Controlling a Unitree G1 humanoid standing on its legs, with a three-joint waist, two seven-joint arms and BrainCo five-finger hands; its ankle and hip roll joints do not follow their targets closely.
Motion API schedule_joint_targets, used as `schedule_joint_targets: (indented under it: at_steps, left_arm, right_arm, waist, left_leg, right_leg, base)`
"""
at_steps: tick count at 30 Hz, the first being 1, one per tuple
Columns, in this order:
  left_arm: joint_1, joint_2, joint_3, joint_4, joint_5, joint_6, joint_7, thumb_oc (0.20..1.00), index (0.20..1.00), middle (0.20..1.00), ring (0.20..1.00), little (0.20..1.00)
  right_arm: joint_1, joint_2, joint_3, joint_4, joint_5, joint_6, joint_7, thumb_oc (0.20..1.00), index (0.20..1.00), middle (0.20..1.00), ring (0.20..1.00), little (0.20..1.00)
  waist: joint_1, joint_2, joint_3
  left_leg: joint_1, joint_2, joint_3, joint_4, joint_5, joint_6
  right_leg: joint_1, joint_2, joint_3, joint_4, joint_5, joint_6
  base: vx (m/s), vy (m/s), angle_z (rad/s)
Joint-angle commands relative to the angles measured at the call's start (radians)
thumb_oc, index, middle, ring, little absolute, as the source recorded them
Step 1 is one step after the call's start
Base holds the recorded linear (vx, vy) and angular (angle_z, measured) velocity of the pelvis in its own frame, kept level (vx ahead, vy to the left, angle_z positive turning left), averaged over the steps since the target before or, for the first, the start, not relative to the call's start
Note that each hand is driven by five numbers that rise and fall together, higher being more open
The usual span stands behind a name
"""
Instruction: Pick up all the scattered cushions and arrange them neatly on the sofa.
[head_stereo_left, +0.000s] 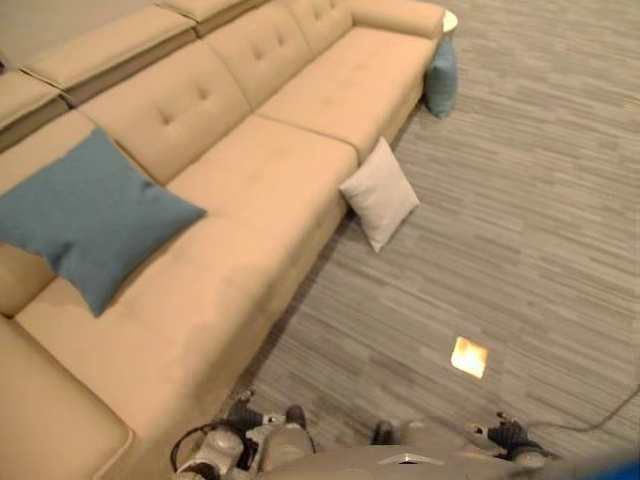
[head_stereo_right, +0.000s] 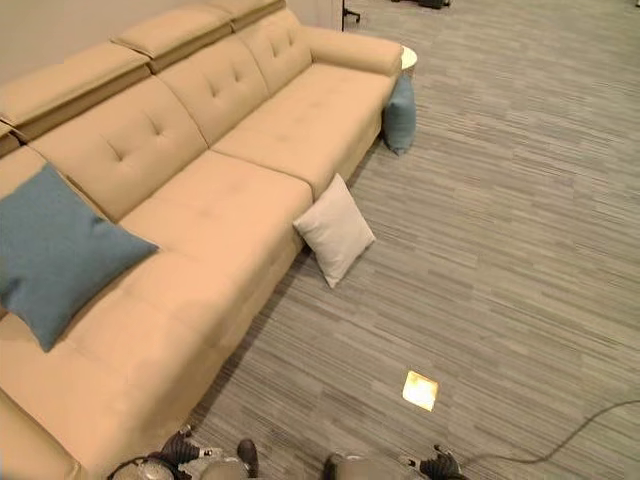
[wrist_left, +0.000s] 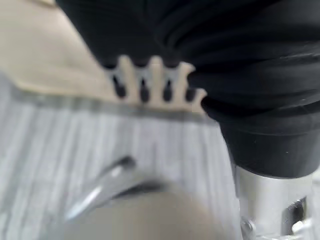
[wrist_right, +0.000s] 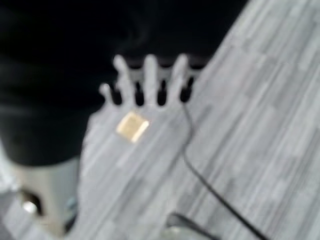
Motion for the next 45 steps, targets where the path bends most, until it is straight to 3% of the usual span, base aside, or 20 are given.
schedule_joint_targets:
  at_steps: [1, 5, 9, 11, 13, 16, 18, 20, 21, 22, 26, 29, 31, 32, 34, 35, 39, 42, 44, 45]
  left_arm:
    - [-0.028, -0.018, -0.003, -0.008, -0.002, -0.008, 0.001, 1.000, 1.000, 1.000, 1.000, 1.000]
    - [-0.025, -0.021, 0.002, 0.007, -0.010, -0.011, 0.002, 1.000, 1.000, 1.000, 1.000, 1.000]
    - [0.006, -0.016, 0.032, 0.017, -0.012, -0.010, 0.002, 1.000, 1.000, 1.000, 1.000, 1.000]
    - [0.008, -0.011, 0.040, 0.013, -0.015, -0.009, 0.003, 1.000, 1.000, 1.000, 1.000, 1.000]
    - [0.006, 0.000, 0.044, -0.010, -0.025, -0.008, 0.005, 1.000, 1.000, 1.000, 1.000, 1.000]
    - [-0.005, 0.018, 0.042, -0.028, -0.035, -0.006, 0.011, 1.000, 1.000, 1.000, 1.000, 1.000]
    - [-0.014, 0.020, 0.045, -0.044, -0.050, -0.011, 0.020, 1.000, 1.000, 1.000, 1.000, 1.000]
    - [-0.021, 0.018, 0.044, -0.043, -0.059, -0.016, 0.021, 1.000, 1.000, 1.000, 1.000, 1.000]
    - [-0.025, 0.017, 0.043, -0.046, -0.060, -0.017, 0.018, 1.000, 1.000, 1.000, 1.000, 1.000]
    - [-0.034, 0.011, 0.042, -0.037, -0.063, -0.021, 0.018, 1.000, 1.000, 1.000, 1.000, 1.000]
    - [-0.041, 0.007, 0.041, -0.024, -0.057, -0.031, 0.017, 1.000, 1.000, 1.000, 1.000, 1.000]
    - [-0.033, -0.006, 0.037, -0.012, -0.050, -0.035, 0.014, 1.000, 1.000, 1.000, 1.000, 1.000]
    - [-0.036, -0.014, 0.031, -0.012, -0.053, -0.034, 0.011, 1.000, 1.000, 1.000, 1.000, 1.000]
    - [-0.045, -0.019, 0.025, -0.019, -0.062, -0.036, 0.007, 1.000, 1.000, 1.000, 1.000, 1.000]
    - [-0.052, -0.019, 0.015, -0.039, -0.082, -0.035, 0.009, 1.000, 1.000, 1.000, 1.000, 1.000]
    - [-0.054, -0.019, 0.004, -0.046, -0.084, -0.035, 0.006, 1.000, 1.000, 1.000, 1.000, 1.000]
    - [-0.060, -0.021, -0.009, -0.043, -0.072, -0.034, -0.001, 1.000, 1.000, 1.000, 1.000, 1.000]
    - [-0.066, -0.012, -0.009, -0.039, -0.065, -0.032, -0.003, 1.000, 1.000, 1.000, 1.000, 1.000]
    - [-0.049, -0.011, 0.003, -0.027, -0.060, -0.028, -0.006, 1.000, 1.000, 1.000, 1.000, 1.000]
    - [-0.035, -0.009, 0.017, -0.015, -0.063, -0.026, -0.008, 1.000, 1.000, 1.000, 1.000, 1.000]
  right_arm:
    - [-0.030, -0.035, 0.024, -0.011, 0.020, -0.028, -0.019, 1.000, 1.000, 1.000, 1.000, 1.000]
    - [-0.040, -0.040, 0.030, -0.004, 0.016, -0.021, -0.022, 1.000, 1.000, 1.000, 1.000, 1.000]
    - [-0.031, -0.037, 0.021, 0.014, -0.020, -0.012, -0.014, 1.000, 1.000, 1.000, 1.000, 1.000]
    - [-0.037, -0.038, 0.019, 0.019, -0.031, -0.005, -0.006, 1.000, 1.000, 1.000, 1.000, 1.000]
    - [-0.048, -0.040, 0.026, 0.017, -0.038, 0.000, -0.004, 1.000, 1.000, 1.000, 1.000, 1.000]
    - [-0.052, -0.035, 0.032, -0.001, -0.036, -0.003, -0.004, 1.000, 1.000, 1.000, 1.000, 1.000]
    - [-0.059, -0.031, 0.037, -0.006, -0.034, -0.004, -0.007, 1.000, 1.000, 1.000, 1.000, 1.000]
    - [-0.071, -0.037, 0.040, -0.005, -0.034, -0.004, -0.007, 1.000, 1.000, 1.000, 1.000, 1.000]
    - [-0.073, -0.041, 0.042, -0.006, -0.034, -0.002, -0.007, 1.000, 1.000, 1.000, 1.000, 1.000]
    - [-0.077, -0.047, 0.044, -0.006, -0.033, 0.001, -0.010, 1.000, 1.000, 1.000, 1.000, 1.000]
    - [-0.062, -0.049, 0.045, -0.004, -0.041, 0.005, -0.010, 1.000, 1.000, 1.000, 1.000, 1.000]
    - [-0.044, -0.052, 0.046, 0.006, -0.040, 0.001, -0.004, 1.000, 1.000, 1.000, 1.000, 1.000]
    - [-0.043, -0.052, 0.042, 0.014, -0.035, -0.004, -0.008, 1.000, 1.000, 1.000, 1.000, 1.000]
    - [-0.049, -0.057, 0.040, 0.013, -0.022, -0.011, -0.014, 1.000, 1.000, 1.000, 1.000, 1.000]
    - [-0.052, -0.060, 0.038, 0.018, 0.004, -0.009, -0.018, 1.000, 1.000, 1.000, 1.000, 1.000]
    - [-0.046, -0.060, 0.033, 0.024, 0.020, -0.006, -0.018, 1.000, 1.000, 1.000, 1.000, 1.000]
    - [-0.038, -0.063, 0.026, 0.030, 0.028, -0.010, -0.018, 1.000, 1.000, 1.000, 1.000, 1.000]
    - [-0.035, -0.058, 0.016, 0.033, 0.035, -0.004, -0.027, 1.000, 1.000, 1.000, 1.000, 1.000]
    - [-0.024, -0.050, 0.021, 0.033, 0.020, 0.002, -0.018, 1.000, 1.000, 1.000, 1.000, 1.000]
    - [-0.015, -0.034, 0.023, 0.023, 0.008, -0.001, -0.013, 1.000, 1.000, 1.000, 1.000, 1.000]
  waist:
    - [-0.005, -0.001, 0.036]
    - [0.025, 0.017, 0.039]
    - [0.056, 0.005, 0.007]
    - [0.071, 0.001, 0.002]
    - [0.070, 0.000, 0.018]
    - [0.053, 0.015, 0.036]
    - [0.051, 0.020, 0.037]
    - [0.033, 0.020, 0.042]
    - [0.026, 0.016, 0.044]
    - [0.006, 0.006, 0.051]
    - [-0.020, 0.000, 0.060]
    - [-0.029, -0.011, 0.042]
    - [-0.035, -0.008, 0.040]
    - [-0.035, -0.013, 0.052]
    - [-0.031, -0.025, 0.073]
    - [-0.029, -0.027, 0.069]
    - [-0.029, -0.017, 0.052]
    - [-0.021, 0.003, 0.045]
    - [-0.018, 0.010, 0.034]
    - [-0.011, -0.002, 0.023]
  left_leg:
    - [-0.005, -0.082, -0.019, -0.055, -0.064, 0.043]
    - [-0.069, -0.108, -0.047, -0.117, 0.010, 0.026]
    - [-0.041, -0.117, -0.041, -0.101, -0.030, 0.057]
    - [-0.021, -0.121, -0.027, -0.082, -0.071, 0.081]
    - [0.008, -0.124, -0.018, -0.061, -0.102, 0.110]
    - [0.046, -0.121, -0.026, -0.067, -0.128, 0.130]
    - [0.081, -0.119, -0.027, -0.081, -0.149, 0.131]
    - [0.135, -0.122, -0.039, -0.109, -0.168, 0.125]
    - [0.145, -0.128, -0.044, -0.113, -0.175, 0.122]
    - [0.182, -0.137, -0.057, -0.127, -0.193, 0.108]
    - [0.229, -0.136, -0.096, -0.141, -0.217, 0.091]
    - [0.256, -0.132, -0.128, -0.126, -0.247, 0.078]
    - [0.221, -0.101, -0.129, -0.030, -0.209, 0.047]
    - [0.144, -0.075, -0.110, 0.105, -0.146, 0.026]
    - [0.040, -0.024, -0.052, 0.274, -0.070, 0.035]
    - [0.010, -0.009, 0.007, 0.222, -0.086, 0.046]
    - [-0.014, -0.023, 0.077, 0.028, -0.093, 0.053]
    - [-0.065, -0.019, 0.170, -0.100, 0.004, 0.030]
    - [-0.021, -0.026, 0.177, -0.162, -0.004, 0.042]
    - [-0.019, -0.055, 0.145, -0.138, -0.021, 0.060]
  right_leg:
    - [0.144, -0.003, 0.021, -0.292, 0.155, 0.166]
    - [0.172, 0.027, 0.066, -0.285, 0.120, 0.163]
    - [0.208, -0.011, 0.098, -0.207, 0.065, 0.181]
    - [0.169, -0.046, 0.098, -0.095, 0.086, 0.210]
    - [0.077, -0.070, 0.116, 0.070, 0.161, 0.247]
    - [-0.024, -0.085, 0.102, 0.217, 0.205, 0.244]
    - [-0.060, -0.121, 0.039, 0.186, 0.183, 0.222]
    - [-0.092, -0.115, 0.014, 0.087, 0.176, 0.212]
    - [-0.107, -0.115, 0.017, 0.033, 0.187, 0.216]
    - [-0.139, -0.110, 0.030, -0.122, 0.230, 0.232]
    - [-0.167, -0.084, 0.089, -0.254, 0.287, 0.258]
    - [-0.133, -0.081, 0.125, -0.259, 0.312, 0.246]
    - [-0.113, -0.076, 0.131, -0.241, 0.299, 0.223]
    - [-0.091, -0.081, 0.119, -0.240, 0.290, 0.206]
    - [-0.028, -0.071, 0.089, -0.260, 0.254, 0.161]
    - [0.014, -0.067, 0.059, -0.281, 0.232, 0.157]
    - [0.064, -0.064, 0.012, -0.313, 0.203, 0.172]
    - [0.119, -0.039, -0.018, -0.332, 0.163, 0.176]
    - [0.138, -0.039, -0.018, -0.310, 0.141, 0.188]
    - [0.143, -0.077, -0.023, -0.235, 0.122, 0.200]
  base:
    - [0.20, -0.039, -0.18]
    - [0.18, 0.010, -0.31]
    - [0.43, 0.132, -0.83]
    - [0.24, 0.125, -0.57]
    - [0.18, 0.101, -0.92]
    - [0.17, 0.058, -0.31]
    - [0.24, 0.002, -0.02]
    - [0.27, -0.069, 0.23]
    - [0.40, -0.178, 0.21]
    - [0.30, -0.147, -0.02]
    - [0.25, -0.156, 0.18]
    - [0.31, -0.277, 0.67]
    - [0.13, -0.200, 0.63]
    - [0.07, -0.239, 0.46]
    - [0.16, -0.297, 0.58]
    - [0.22, -0.223, 0.74]
    - [0.26, -0.023, 0.65]
    - [0.26, 0.058, 0.45]
    - [0.47, 0.216, 0.25]
    - [0.47, 0.233, -0.05]
